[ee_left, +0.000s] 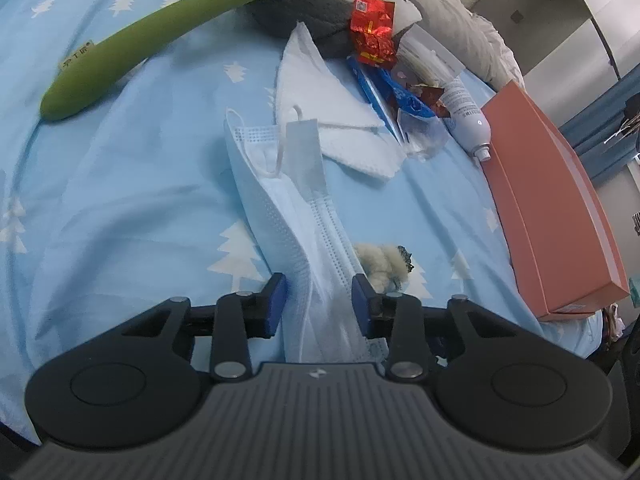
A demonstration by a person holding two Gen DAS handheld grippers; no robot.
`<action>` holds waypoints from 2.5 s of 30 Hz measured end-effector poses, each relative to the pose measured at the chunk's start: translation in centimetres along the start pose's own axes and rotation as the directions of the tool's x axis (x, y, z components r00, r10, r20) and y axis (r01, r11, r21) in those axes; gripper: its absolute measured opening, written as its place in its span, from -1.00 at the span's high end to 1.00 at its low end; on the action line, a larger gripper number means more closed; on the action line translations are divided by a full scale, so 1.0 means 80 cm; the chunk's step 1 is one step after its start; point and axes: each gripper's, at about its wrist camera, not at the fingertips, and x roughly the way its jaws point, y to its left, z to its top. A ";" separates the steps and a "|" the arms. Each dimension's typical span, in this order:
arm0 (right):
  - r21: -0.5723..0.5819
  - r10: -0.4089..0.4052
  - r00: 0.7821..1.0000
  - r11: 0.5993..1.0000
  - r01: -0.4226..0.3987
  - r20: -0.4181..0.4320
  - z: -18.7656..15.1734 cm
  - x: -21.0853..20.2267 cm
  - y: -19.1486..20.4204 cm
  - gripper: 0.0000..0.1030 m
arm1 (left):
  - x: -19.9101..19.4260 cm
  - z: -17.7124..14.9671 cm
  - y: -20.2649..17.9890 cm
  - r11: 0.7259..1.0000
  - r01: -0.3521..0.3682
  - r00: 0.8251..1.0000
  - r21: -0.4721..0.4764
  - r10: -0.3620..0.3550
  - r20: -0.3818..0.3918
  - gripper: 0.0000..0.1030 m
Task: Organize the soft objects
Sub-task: 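Grasp the face mask edge with the left tool while the right tool holds the rope toy, then carry the mask and rope toy over the pink box with both tools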
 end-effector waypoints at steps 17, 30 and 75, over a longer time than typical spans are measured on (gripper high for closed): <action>0.005 0.059 0.998 0.998 -0.059 0.005 -0.005 -0.008 -0.001 0.74 | 0.008 0.001 -0.008 0.998 0.053 0.998 0.019 -0.052 -0.046 0.28; 0.010 -0.026 1.000 1.000 0.026 -0.001 -0.005 -0.019 -0.009 0.77 | -0.007 -0.008 0.001 1.000 0.013 1.000 0.018 -0.013 -0.027 0.81; 0.140 -0.280 0.841 0.960 0.243 0.463 0.124 -0.320 -0.097 0.78 | -0.166 0.077 -0.303 0.859 0.216 0.949 0.464 -0.296 0.105 0.80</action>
